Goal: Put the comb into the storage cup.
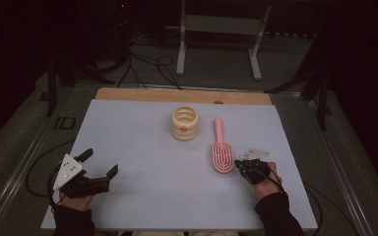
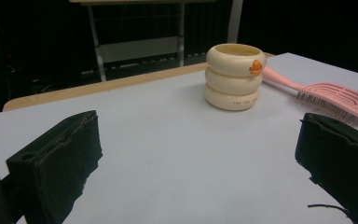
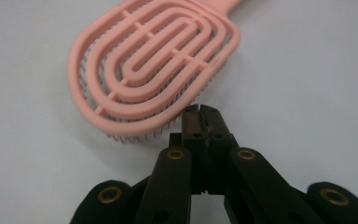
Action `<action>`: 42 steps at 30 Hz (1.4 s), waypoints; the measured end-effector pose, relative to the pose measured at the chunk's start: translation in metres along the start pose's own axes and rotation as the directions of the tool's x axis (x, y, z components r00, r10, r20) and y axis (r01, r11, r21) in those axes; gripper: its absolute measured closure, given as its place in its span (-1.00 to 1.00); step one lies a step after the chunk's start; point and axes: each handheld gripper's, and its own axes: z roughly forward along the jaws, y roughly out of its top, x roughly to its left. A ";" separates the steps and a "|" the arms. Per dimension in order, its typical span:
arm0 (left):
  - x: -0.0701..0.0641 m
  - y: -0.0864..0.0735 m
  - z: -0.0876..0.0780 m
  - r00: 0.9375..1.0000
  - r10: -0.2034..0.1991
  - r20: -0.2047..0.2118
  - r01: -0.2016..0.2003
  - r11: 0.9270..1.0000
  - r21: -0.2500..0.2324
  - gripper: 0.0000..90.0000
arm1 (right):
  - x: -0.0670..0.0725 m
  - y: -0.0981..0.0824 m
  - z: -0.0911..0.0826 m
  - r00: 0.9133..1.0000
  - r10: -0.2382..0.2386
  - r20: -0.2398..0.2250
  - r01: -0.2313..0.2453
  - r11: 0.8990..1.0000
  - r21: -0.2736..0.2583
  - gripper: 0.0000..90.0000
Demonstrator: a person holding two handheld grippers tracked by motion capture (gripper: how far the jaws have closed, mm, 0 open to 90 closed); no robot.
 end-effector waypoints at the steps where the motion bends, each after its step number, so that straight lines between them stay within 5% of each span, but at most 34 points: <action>1: 0.000 0.000 0.000 1.000 -0.001 0.000 0.001 1.000 0.001 -0.98 | 0.001 0.000 0.000 1.000 -0.006 -0.002 0.006 1.000 -0.001 0.99; 27: 0.000 0.000 0.001 1.000 0.004 0.002 -0.004 1.000 0.005 -0.98 | 0.051 0.046 0.027 0.988 -0.119 -0.103 0.118 0.993 -0.017 0.99; 42: 0.000 -0.001 0.001 1.000 0.006 0.004 -0.006 1.000 0.008 -0.97 | 0.054 0.063 0.047 0.990 -0.105 -0.098 0.104 0.994 -0.013 0.99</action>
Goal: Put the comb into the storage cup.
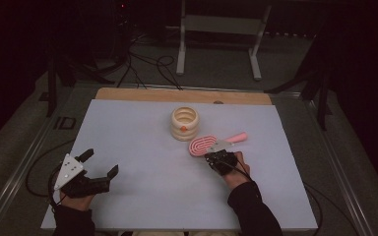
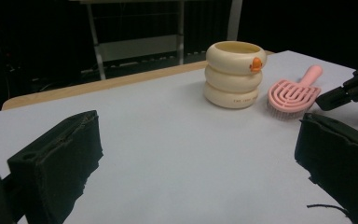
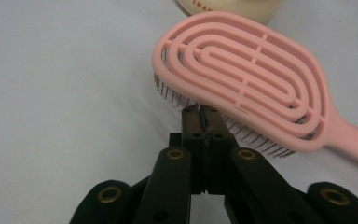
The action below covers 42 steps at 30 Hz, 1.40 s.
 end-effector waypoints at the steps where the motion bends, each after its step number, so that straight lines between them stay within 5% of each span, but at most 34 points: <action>1: 0.000 0.000 0.000 1.000 0.000 0.000 0.000 1.000 0.000 -0.97 | 0.000 0.000 0.000 1.000 0.000 0.000 0.000 1.000 0.000 0.99; 13: 0.000 0.000 0.000 1.000 -0.001 0.001 0.001 1.000 0.000 -0.97 | -0.003 0.013 0.006 1.000 0.007 0.000 -0.007 1.000 -0.014 0.99; 42: -0.001 -0.001 0.002 1.000 0.002 0.007 -0.003 1.000 0.007 -0.97 | -0.014 0.011 0.009 0.998 0.057 0.026 -0.057 0.998 -0.028 0.98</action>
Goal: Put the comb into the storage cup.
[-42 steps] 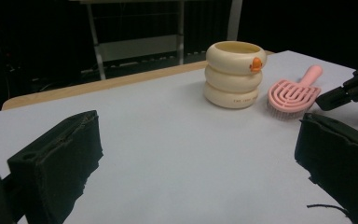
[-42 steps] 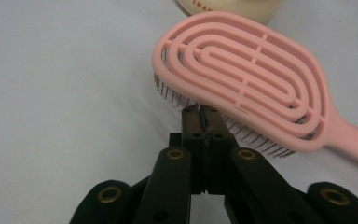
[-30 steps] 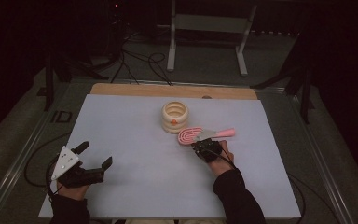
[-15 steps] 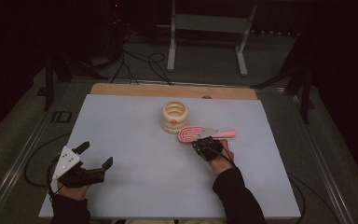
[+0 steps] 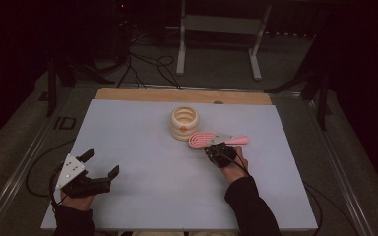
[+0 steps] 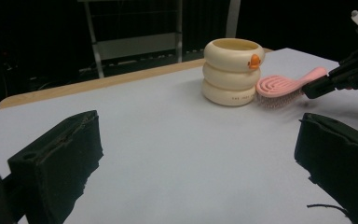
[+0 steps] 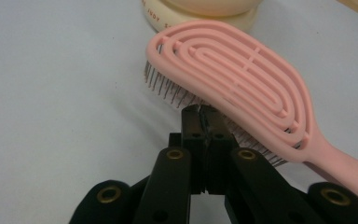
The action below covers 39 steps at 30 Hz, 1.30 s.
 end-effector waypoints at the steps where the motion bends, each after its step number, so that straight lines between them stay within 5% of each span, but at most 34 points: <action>1: 0.000 0.000 0.000 1.000 0.000 0.000 0.000 1.000 0.001 -0.97 | 0.000 0.000 0.000 1.000 0.000 -0.002 0.000 1.000 0.001 0.98; 17: 0.000 0.000 0.000 1.000 0.004 0.000 -0.004 1.000 0.006 -0.97 | -0.001 0.000 -0.020 0.999 -0.003 -0.049 0.000 0.998 -0.063 0.79; 22: 0.000 0.000 0.000 1.000 0.002 -0.002 -0.002 1.000 0.006 -0.97 | -0.015 -0.007 -0.058 0.996 0.069 -0.061 -0.080 0.976 -0.201 0.16; 25: 0.000 0.000 0.000 1.000 0.001 -0.004 0.000 1.000 0.005 -0.97 | -0.016 -0.009 -0.064 0.995 0.081 -0.050 -0.090 0.974 -0.210 0.10; 26: 0.001 0.000 0.000 1.000 0.000 -0.006 0.000 1.000 0.005 -0.97 | -0.023 -0.018 -0.080 0.994 0.106 -0.029 -0.110 0.965 -0.239 -0.16; 30: 0.000 0.000 0.000 1.000 0.001 -0.009 -0.001 1.000 0.004 -0.97 | -0.026 -0.030 -0.098 0.989 0.146 0.029 -0.133 0.953 -0.271 -0.52; 39: 0.000 0.001 -0.002 1.000 0.004 -0.019 -0.004 1.000 0.004 -0.98 | -0.027 -0.061 -0.136 0.980 0.188 0.057 -0.153 0.911 -0.383 -0.78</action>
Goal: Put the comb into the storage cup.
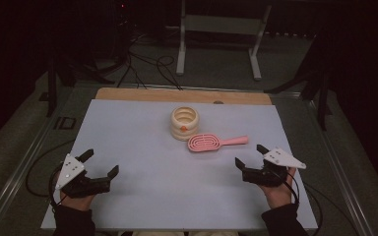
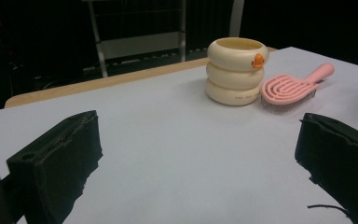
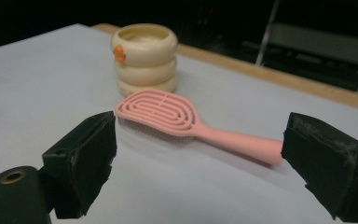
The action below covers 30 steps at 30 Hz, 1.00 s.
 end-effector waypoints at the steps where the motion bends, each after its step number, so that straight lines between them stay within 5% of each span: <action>1: 0.000 0.000 0.000 1.000 0.002 -0.001 -0.002 1.000 0.001 -0.98 | 0.000 -0.002 -0.005 1.000 -0.003 0.008 0.003 1.000 -0.018 -0.78; 11: 0.000 0.000 -0.001 1.000 -0.001 -0.005 0.001 1.000 -0.002 -0.99 | -0.007 -0.024 -0.037 0.998 0.015 0.061 -0.008 0.993 -0.118 -0.81; 30: -0.002 -0.002 0.003 1.000 0.003 0.007 -0.003 1.000 0.009 -0.99 | -0.007 -0.033 -0.035 0.999 0.033 0.038 -0.030 0.995 -0.094 -0.81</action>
